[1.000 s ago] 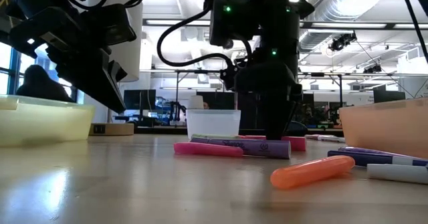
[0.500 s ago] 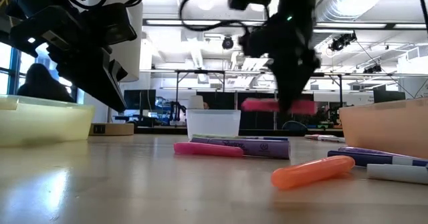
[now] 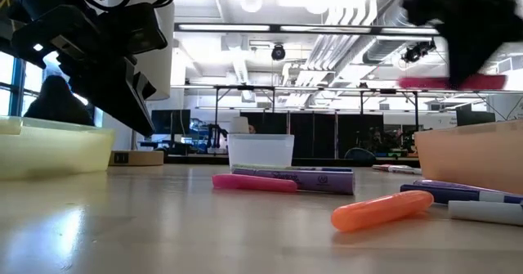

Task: Pick & Place Markers
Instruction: Put the pink highlighter pen into the orange bin

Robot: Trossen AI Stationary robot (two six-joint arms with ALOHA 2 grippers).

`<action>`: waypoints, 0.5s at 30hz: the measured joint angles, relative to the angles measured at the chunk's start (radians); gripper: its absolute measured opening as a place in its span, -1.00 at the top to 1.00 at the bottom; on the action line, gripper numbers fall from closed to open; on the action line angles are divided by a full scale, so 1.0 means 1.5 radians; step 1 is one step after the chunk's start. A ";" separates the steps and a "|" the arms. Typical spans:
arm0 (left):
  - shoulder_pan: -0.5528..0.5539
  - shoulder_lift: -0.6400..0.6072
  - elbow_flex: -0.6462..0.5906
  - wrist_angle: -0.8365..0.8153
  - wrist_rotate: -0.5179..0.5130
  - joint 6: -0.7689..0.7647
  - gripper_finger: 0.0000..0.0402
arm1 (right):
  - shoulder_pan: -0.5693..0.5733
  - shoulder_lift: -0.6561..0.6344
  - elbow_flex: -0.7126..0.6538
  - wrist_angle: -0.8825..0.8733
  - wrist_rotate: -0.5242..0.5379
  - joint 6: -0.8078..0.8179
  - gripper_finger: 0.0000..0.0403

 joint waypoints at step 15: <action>0.000 0.000 0.000 0.001 -0.003 0.000 1.00 | 0.060 -0.082 -0.206 0.103 -0.070 0.181 0.63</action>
